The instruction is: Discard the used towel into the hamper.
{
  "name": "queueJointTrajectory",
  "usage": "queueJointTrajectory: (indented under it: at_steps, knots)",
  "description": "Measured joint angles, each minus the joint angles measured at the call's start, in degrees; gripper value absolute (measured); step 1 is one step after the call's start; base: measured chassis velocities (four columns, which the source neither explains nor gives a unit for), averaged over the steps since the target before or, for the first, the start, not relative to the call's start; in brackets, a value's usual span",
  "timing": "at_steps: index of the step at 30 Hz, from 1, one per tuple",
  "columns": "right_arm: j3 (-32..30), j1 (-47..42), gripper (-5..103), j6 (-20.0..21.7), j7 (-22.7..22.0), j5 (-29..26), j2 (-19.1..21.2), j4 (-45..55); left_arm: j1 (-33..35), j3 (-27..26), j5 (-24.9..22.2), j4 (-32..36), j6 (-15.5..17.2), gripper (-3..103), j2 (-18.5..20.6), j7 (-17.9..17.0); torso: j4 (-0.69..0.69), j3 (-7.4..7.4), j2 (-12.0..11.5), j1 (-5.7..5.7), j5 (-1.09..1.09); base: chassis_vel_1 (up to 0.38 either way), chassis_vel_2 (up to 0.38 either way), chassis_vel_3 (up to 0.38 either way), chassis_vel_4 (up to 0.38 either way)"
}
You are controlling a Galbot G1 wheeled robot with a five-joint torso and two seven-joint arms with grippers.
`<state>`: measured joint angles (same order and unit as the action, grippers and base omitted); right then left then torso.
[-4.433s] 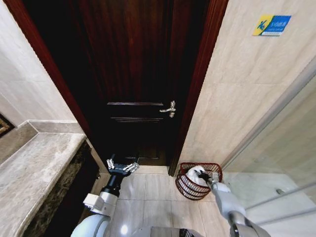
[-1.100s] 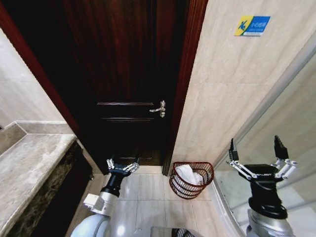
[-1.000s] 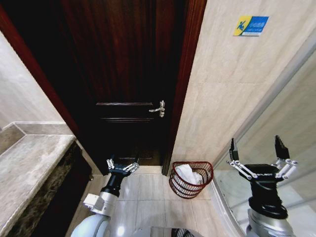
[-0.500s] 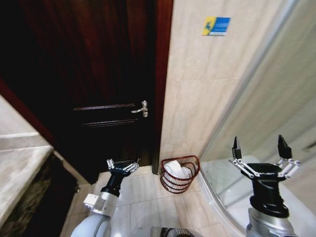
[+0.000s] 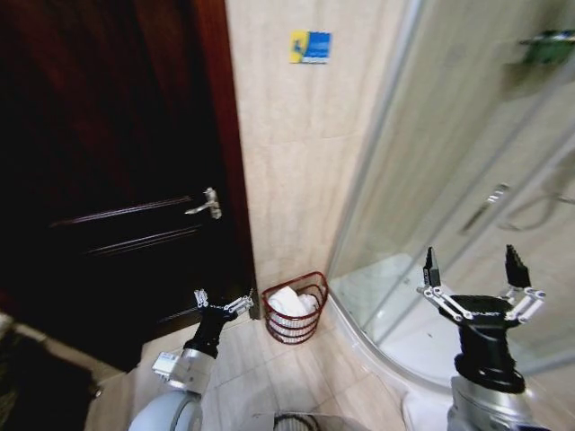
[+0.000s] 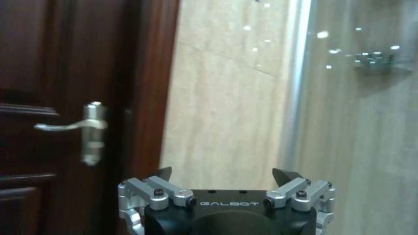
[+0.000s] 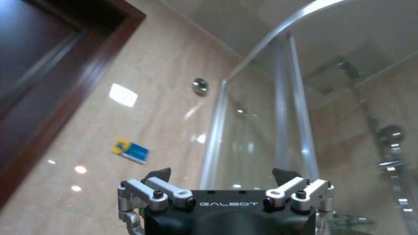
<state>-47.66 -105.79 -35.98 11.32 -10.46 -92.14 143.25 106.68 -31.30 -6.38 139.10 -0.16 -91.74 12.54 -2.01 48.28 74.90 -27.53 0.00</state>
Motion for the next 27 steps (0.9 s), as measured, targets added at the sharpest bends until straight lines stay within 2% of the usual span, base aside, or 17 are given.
queueJointTrajectory:
  at_steps: [27]
  knots:
    - [-0.1, 0.0, 100, -0.5, -2.0, 0.1, 0.0, 0.0, 0.0, 0.0, 0.0, 0.0, 0.0, 100, 0.0, 0.0, 0.01, 0.00, 0.0, 0.00, 0.00, -0.127, -0.127, -0.122, -0.130]
